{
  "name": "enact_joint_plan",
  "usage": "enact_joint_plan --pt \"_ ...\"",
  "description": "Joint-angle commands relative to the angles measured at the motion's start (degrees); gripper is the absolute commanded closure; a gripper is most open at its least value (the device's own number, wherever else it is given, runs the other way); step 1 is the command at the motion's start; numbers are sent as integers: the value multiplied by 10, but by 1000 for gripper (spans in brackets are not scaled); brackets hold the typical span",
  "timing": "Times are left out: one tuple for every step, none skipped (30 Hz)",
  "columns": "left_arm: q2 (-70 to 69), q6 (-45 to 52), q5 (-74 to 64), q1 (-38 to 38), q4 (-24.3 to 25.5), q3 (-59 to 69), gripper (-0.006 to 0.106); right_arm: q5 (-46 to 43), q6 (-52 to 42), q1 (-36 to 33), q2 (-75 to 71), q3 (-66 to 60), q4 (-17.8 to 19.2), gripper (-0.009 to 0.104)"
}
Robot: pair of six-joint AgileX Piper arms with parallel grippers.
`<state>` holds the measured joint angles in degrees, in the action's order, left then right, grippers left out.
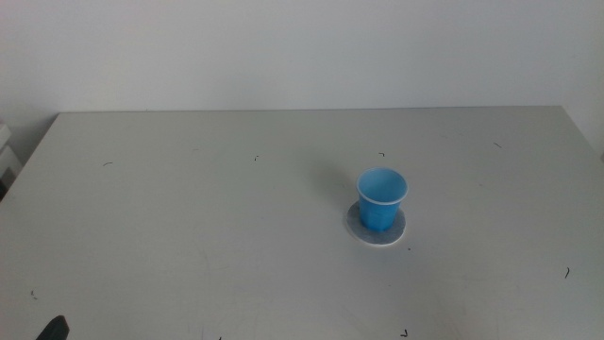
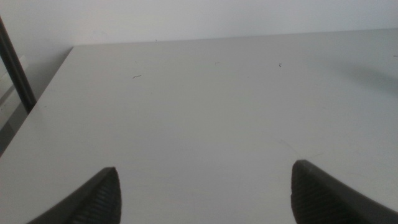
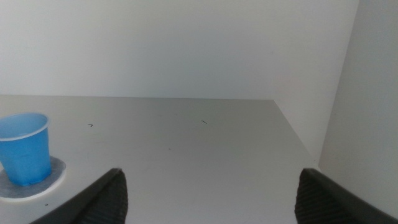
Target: Place an empty cup on a cup mat.
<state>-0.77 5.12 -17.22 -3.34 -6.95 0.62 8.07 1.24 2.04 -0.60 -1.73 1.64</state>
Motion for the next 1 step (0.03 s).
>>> enact_joint_plan --pt "-8 -3 45 0 -2 -16 -5 -43 -3 0 -15 5 8 1"
